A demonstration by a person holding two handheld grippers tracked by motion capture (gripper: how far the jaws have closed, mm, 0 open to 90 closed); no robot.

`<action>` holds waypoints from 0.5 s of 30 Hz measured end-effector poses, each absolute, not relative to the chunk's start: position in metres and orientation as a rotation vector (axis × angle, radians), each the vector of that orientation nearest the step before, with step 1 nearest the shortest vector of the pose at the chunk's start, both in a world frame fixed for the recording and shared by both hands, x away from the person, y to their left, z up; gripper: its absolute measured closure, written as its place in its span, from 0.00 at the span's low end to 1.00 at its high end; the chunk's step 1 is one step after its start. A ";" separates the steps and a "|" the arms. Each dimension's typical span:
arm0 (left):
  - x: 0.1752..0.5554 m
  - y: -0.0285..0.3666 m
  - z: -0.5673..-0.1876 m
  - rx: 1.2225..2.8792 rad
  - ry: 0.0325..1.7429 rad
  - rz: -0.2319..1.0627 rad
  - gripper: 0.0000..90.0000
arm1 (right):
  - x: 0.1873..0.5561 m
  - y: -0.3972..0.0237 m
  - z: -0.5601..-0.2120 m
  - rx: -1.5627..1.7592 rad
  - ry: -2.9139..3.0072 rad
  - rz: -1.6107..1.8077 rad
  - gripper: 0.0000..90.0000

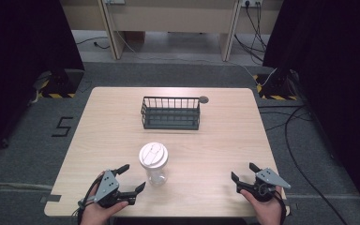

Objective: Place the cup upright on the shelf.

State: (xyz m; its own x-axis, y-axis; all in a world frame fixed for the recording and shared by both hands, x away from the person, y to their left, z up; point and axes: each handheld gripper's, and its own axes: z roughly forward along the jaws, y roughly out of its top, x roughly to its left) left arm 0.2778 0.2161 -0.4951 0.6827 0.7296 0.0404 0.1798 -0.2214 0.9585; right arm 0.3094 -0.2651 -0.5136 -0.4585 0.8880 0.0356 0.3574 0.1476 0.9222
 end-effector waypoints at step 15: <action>0.288 0.199 -0.492 1.780 0.696 0.564 0.16 | 0.309 -0.264 -0.514 1.190 1.903 1.294 0.18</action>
